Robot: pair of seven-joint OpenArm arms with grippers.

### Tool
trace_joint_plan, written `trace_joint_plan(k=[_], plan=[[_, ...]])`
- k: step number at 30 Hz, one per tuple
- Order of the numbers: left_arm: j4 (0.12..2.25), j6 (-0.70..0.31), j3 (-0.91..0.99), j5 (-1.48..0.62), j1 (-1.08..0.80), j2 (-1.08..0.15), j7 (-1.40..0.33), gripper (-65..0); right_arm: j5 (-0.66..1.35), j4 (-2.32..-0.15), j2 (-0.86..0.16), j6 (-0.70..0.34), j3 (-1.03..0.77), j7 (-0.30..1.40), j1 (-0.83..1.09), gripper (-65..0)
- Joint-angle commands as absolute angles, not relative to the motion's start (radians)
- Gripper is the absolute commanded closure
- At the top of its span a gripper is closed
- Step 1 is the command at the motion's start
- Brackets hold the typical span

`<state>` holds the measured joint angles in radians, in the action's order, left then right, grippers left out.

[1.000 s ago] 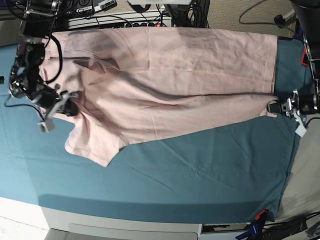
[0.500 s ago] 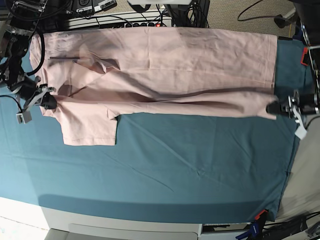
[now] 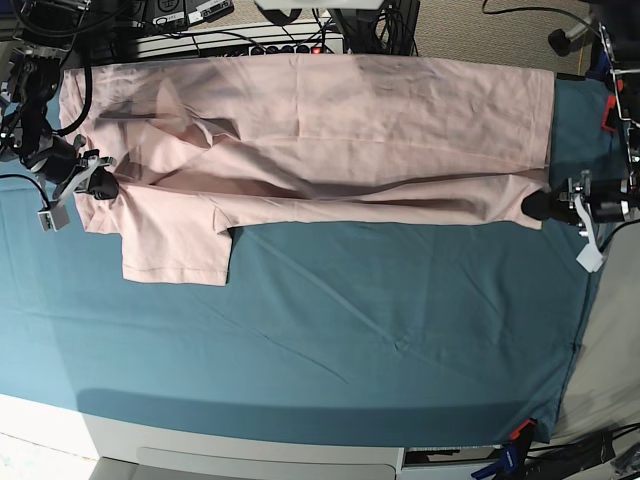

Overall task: Fold the T-shirt properly
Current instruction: 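Pull the hem corners toward the folded edge with both grippers, then lay the hem edge flat along the folded edge and open both grippers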

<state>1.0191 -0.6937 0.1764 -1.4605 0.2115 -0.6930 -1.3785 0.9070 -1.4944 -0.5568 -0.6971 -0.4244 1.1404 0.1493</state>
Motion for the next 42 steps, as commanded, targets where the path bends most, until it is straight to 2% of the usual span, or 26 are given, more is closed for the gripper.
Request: trace_joint_plan(k=[1,7,12,14,21,28,35,42], plan=[[1.032,-0.698,0.187,-1.484,0.230,-0.720,-1.369,0.0,0.899,-1.512,-0.582,-0.698,-0.435,1.126,0.139,0.0],[1.037,-0.698,0.187,-1.484,0.228,-0.723,-1.369,0.0,0.938,-1.512,-0.582,-0.698,-0.435,1.126,0.139,0.0],[1.122,-0.698,0.187,-1.484,0.195,-0.724,-1.345,0.0,0.953,-1.512,-0.582,-0.698,-0.435,1.126,0.139,0.0],[1.180,-0.698,0.187,-1.484,0.166,-0.724,-1.295,0.0,0.953,-1.512,-0.582,-0.698,-0.435,1.125,0.139,0.0],[1.367,-0.698,0.187,-1.251,0.061,-0.724,-1.089,0.0,0.953,-1.512,-0.582,-0.698,-0.435,1.124,0.139,0.0],[1.434,-0.698,0.187,-1.119,0.004,-0.752,-0.945,0.0,0.932,-1.512,-0.582,-0.698,-0.435,1.102,0.139,0.0],[1.438,-0.698,0.187,-1.047,-0.006,-0.807,-0.870,0.0,0.776,-1.513,-0.593,-0.698,-0.433,0.934,0.177,0.0],[1.465,-0.698,0.186,-0.845,-0.069,-0.807,-0.645,0.0,0.718,-1.544,-0.593,-0.698,-0.433,0.837,0.238,0.0]])
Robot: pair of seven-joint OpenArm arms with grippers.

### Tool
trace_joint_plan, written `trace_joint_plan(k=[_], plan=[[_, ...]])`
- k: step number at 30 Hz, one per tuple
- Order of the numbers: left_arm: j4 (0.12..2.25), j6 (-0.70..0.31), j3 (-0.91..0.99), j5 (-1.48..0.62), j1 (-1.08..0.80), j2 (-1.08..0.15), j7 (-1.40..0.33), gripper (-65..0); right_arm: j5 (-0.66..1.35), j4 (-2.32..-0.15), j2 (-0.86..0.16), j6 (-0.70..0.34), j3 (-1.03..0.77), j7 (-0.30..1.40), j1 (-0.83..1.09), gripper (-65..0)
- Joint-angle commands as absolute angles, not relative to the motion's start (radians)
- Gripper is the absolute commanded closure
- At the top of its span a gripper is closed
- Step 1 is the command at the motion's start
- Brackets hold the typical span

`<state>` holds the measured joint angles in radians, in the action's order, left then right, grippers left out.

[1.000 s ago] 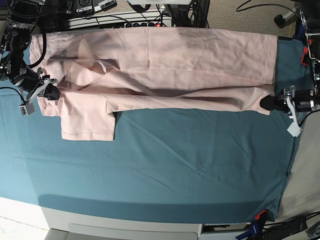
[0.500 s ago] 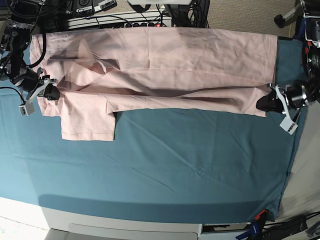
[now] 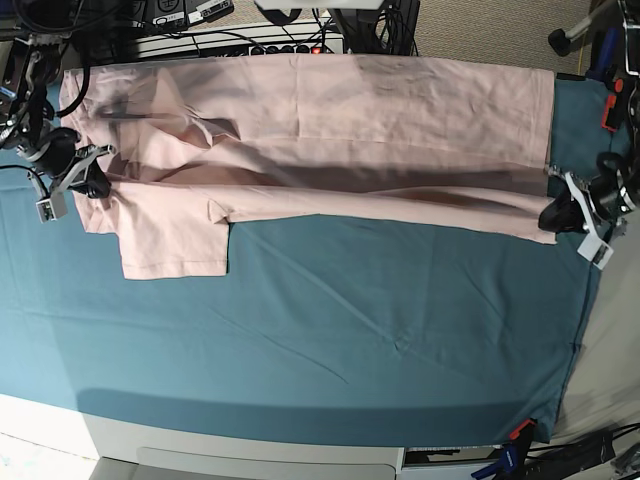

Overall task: Fold the T-shirt properly
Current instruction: 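Lay the hem edge flat along the folded edge and open both grippers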

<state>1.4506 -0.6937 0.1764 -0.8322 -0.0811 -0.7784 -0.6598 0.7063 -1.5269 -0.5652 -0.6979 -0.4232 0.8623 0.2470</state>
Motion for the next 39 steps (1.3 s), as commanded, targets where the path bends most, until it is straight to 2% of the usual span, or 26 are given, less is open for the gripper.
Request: trace_joint_plan(k=[1,7,12,22,29,39], plan=[[1.474,-0.698,0.186,-0.818,-0.085,-0.806,-0.622,0.0,0.702,-1.563,-0.593,-0.698,-0.433,0.828,0.249,0.0],[1.515,-0.698,0.187,-0.815,-0.151,-0.806,-0.612,0.0,0.649,-1.691,-0.593,-0.698,-0.433,0.811,0.300,0.0],[1.544,-0.698,0.187,-0.817,-0.167,-0.810,-0.621,0.0,0.634,-1.697,-0.595,-0.698,-0.433,0.833,0.305,0.0],[1.582,-0.698,0.187,-0.937,-0.172,-0.838,-0.765,0.0,0.635,-1.697,-0.630,-0.698,-0.433,0.847,0.388,0.0],[1.582,-0.698,0.187,-1.076,-0.172,-0.840,-0.929,0.0,0.636,-1.697,-0.629,-0.698,-0.433,0.885,0.439,0.0],[1.581,-0.698,0.187,-1.139,-0.173,-0.840,-1.059,0.0,0.642,-1.697,-0.629,-0.698,-0.433,0.965,0.474,0.0]])
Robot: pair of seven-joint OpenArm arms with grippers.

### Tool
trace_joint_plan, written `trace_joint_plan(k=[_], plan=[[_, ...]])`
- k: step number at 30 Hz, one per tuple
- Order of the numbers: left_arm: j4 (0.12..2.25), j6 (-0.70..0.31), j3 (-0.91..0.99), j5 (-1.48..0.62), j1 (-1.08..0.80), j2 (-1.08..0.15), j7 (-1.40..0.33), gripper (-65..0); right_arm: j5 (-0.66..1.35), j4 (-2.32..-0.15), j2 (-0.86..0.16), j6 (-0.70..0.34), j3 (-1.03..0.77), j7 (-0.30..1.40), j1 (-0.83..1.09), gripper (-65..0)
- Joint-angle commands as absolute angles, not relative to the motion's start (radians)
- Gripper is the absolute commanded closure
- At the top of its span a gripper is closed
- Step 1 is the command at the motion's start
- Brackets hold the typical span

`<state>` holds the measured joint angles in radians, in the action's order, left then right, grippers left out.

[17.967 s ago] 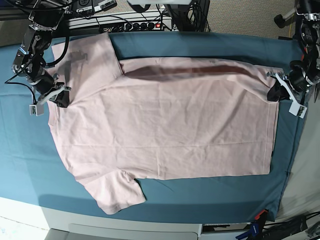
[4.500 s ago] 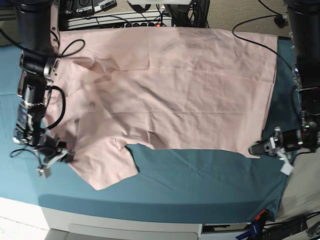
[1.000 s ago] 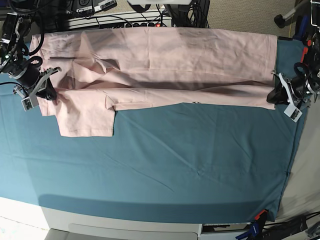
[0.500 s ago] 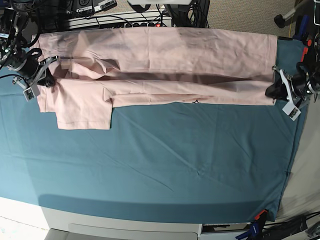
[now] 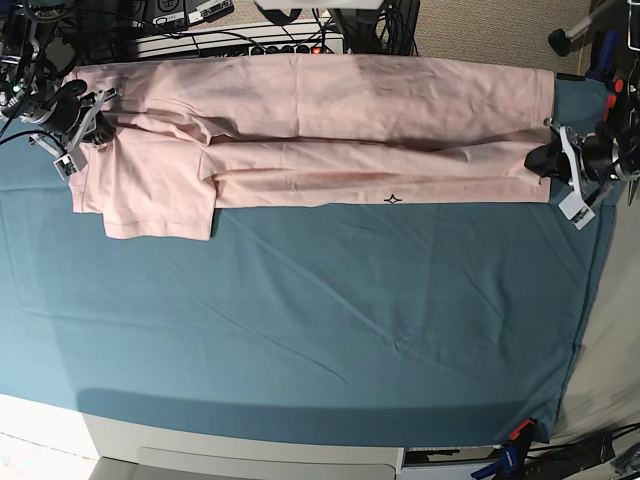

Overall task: Fold the T-shirt properly
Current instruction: 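Lay the hem edge flat along the folded edge and open both grippers, then grasp the shirt's end near the right gripper and tuck it flat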

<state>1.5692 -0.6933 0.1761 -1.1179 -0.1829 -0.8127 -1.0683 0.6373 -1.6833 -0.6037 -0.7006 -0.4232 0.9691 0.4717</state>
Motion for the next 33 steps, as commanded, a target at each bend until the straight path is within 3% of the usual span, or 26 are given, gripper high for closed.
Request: trace_joint_plan(k=[1,19,21,23,24,26,33], plan=[[1.581,-0.698,0.187,-1.144,-0.172,-0.840,-1.067,0.0,0.650,-1.697,-0.629,-0.698,-0.433,0.973,0.474,0.0],[1.581,-0.698,0.187,-1.112,-0.172,-0.840,-1.077,0.0,0.688,-1.697,-0.629,-0.698,-0.433,1.023,0.474,0.0],[1.581,-0.698,0.187,-1.072,-0.173,-0.840,-1.077,-12.4,0.688,-1.697,-0.629,-0.698,-0.433,1.034,0.474,0.0],[1.581,-0.698,0.187,-1.038,-0.173,-0.840,-1.077,-28.7,0.688,-1.697,-0.629,-0.698,-0.433,1.047,0.474,-17.6],[1.581,-0.698,0.187,-1.030,-0.172,-0.841,-1.077,-33.8,0.685,-1.697,-0.629,-0.698,-0.433,1.047,0.474,-25.1],[1.581,-0.698,0.187,-1.016,-0.172,-0.841,-1.076,-35.0,0.657,-1.697,-0.629,-0.698,-0.433,1.032,0.471,-29.4],[1.582,-0.670,0.209,-1.010,-0.151,-0.876,-1.055,-35.0,0.537,-1.697,-0.628,-0.696,-0.505,0.922,0.398,-29.4]])
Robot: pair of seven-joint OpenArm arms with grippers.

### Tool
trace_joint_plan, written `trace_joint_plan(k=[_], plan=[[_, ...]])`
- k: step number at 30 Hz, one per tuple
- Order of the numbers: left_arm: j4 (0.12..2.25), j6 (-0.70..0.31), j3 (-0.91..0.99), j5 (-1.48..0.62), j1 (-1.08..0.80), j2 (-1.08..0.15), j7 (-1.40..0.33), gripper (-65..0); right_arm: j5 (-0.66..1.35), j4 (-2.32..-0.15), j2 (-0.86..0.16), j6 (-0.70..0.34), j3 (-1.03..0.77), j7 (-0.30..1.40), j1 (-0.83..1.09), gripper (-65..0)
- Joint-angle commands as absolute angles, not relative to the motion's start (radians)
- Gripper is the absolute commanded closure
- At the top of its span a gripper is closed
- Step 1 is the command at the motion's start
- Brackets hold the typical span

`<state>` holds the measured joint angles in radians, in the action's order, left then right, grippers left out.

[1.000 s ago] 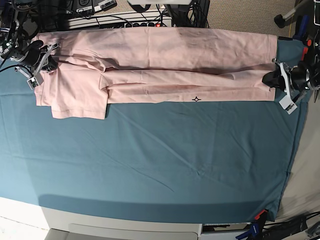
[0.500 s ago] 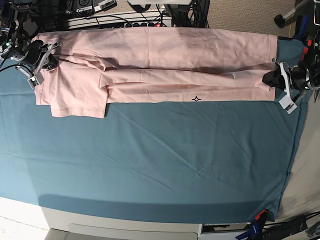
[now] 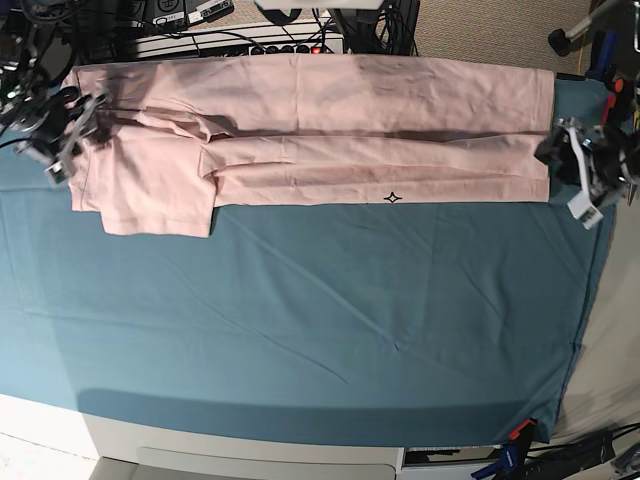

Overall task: Fold the T-shirt properly
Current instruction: 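Grasp the shirt's end near the right gripper and tuck it flat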

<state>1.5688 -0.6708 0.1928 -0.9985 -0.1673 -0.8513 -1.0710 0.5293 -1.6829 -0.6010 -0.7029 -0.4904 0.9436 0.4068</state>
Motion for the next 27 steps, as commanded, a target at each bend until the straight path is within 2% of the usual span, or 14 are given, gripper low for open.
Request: trace_joint_plan(k=[1,9,16,19,27], plan=[[1.582,-0.670,0.227,-1.010,-0.146,-0.876,-1.054,-35.0,0.537,-1.697,-0.625,-0.679,-0.524,0.912,0.377,-29.4],[1.583,-0.670,0.392,-1.074,-0.136,-0.876,-1.048,-35.0,0.587,-1.609,-0.559,-0.653,-0.564,0.943,0.199,-29.4],[1.582,-0.670,0.402,-1.078,-0.136,-0.876,-1.048,-35.0,0.666,-1.215,-0.485,-0.646,-0.564,0.945,0.001,-29.4],[1.582,-0.670,0.402,-1.078,-0.139,-0.875,-1.056,-35.0,0.728,-1.126,-0.479,-0.680,-0.564,0.987,-0.052,-29.4],[1.582,-0.670,0.402,-1.078,-0.155,-0.875,-1.058,-35.0,0.792,-1.280,-0.477,-0.698,-0.564,1.074,-0.064,-29.3]])
